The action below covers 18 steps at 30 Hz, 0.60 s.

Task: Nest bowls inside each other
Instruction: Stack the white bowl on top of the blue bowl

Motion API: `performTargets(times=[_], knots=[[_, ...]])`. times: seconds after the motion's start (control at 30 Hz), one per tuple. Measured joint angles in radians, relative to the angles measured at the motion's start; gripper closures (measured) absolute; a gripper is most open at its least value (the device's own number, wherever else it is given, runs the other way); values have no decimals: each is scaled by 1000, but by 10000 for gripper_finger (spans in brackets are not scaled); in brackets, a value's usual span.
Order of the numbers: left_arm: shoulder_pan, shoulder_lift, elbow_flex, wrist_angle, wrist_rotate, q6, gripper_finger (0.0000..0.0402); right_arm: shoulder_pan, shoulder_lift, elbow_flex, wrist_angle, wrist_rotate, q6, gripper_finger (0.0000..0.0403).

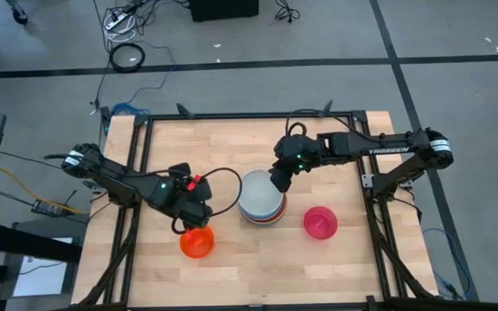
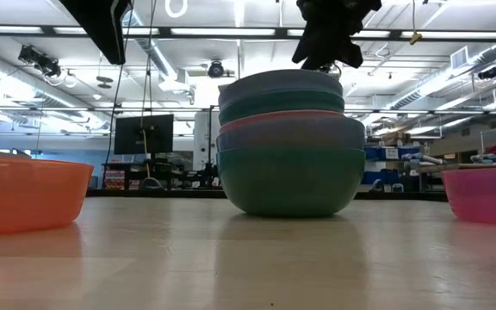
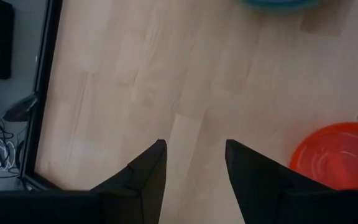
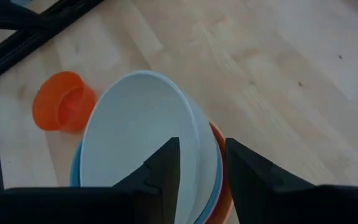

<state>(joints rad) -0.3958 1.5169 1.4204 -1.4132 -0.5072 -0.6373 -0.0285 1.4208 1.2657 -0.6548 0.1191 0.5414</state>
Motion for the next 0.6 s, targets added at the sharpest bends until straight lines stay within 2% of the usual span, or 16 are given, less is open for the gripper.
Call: performTargets(times=[0.2,0.6], knots=[[0,0,0,7,0,0,229,15,0,-5,-11,19,16,289],[0,0,0,8,0,-3,229,24,1,-101,-8,15,67,297]])
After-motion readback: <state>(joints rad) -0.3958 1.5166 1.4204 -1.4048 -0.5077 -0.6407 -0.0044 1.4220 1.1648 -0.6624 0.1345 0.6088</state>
